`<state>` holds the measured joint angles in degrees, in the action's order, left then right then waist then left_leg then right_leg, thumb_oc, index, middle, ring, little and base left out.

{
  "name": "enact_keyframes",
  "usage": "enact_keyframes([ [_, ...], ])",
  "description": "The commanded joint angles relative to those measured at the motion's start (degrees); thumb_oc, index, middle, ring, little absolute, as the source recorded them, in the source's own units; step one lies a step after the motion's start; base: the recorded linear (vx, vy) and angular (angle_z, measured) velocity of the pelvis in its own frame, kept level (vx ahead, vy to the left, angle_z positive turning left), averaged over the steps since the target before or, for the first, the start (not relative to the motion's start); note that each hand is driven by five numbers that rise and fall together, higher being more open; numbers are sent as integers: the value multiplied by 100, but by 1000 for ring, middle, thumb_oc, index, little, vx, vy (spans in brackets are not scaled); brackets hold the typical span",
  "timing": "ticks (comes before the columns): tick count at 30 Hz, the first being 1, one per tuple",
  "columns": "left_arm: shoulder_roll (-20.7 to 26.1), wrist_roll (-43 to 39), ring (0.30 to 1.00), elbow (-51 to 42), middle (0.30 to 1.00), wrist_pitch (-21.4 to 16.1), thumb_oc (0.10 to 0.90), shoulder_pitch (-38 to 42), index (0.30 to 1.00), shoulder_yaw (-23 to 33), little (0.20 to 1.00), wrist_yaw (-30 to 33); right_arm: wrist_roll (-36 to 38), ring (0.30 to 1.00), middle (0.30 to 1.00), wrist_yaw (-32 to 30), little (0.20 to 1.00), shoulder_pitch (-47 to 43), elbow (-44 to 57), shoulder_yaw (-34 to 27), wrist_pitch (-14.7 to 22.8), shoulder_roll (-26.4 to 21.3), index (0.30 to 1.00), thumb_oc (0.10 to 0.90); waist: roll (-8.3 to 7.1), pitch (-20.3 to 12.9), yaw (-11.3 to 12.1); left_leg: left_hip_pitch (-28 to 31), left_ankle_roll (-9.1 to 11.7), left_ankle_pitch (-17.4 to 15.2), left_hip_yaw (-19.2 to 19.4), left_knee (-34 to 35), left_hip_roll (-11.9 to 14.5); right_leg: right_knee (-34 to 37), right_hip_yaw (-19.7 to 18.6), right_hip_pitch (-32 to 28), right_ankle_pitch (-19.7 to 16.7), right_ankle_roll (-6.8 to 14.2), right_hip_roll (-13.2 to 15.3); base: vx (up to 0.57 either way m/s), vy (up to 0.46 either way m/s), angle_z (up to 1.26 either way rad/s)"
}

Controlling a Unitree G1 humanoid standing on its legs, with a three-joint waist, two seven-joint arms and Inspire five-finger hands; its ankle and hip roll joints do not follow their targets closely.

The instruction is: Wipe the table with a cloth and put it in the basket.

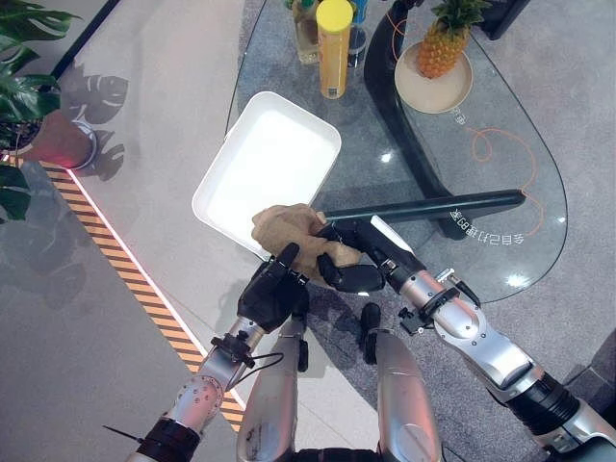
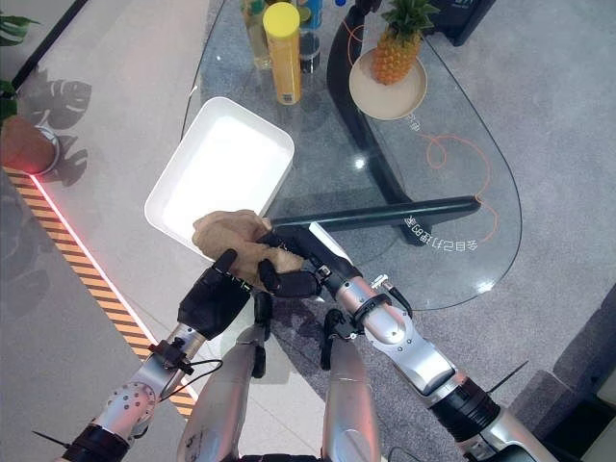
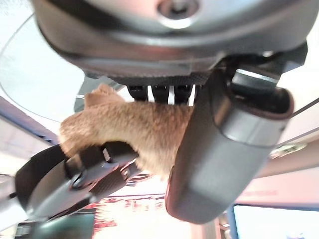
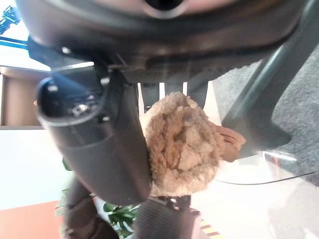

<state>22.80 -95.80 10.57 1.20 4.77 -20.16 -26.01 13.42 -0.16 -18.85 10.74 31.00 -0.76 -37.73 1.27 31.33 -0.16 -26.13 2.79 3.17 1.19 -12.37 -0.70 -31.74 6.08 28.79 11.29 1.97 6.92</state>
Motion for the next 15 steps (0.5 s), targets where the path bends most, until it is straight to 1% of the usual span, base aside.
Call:
enact_keyframes([
  [1,-225,-460,300,-1271,300,-15,100,331,300,134,200,-1059,-81,300,300,196,200,-106,617,207,285,130,300,100,-248,-153,-64,-376,-381,-602,92,-1228,-469,1778,-425,-588,-1092,24,-441,0,0,0],
  [9,-276,-473,300,-1230,300,12,100,352,300,156,200,-1038,-76,300,300,164,200,-90,583,131,322,161,300,100,-274,-153,-68,-352,-386,-622,97,-1220,-469,1825,-440,-627,-1110,43,-436,0,0,0],
  [15,-297,-454,300,-1237,300,12,100,362,300,167,200,-982,-85,300,300,127,200,-84,623,87,279,177,300,100,-286,-153,-68,-320,-385,-634,102,-1207,-460,1877,-448,-688,-1121,53,-433,0,0,0],
])
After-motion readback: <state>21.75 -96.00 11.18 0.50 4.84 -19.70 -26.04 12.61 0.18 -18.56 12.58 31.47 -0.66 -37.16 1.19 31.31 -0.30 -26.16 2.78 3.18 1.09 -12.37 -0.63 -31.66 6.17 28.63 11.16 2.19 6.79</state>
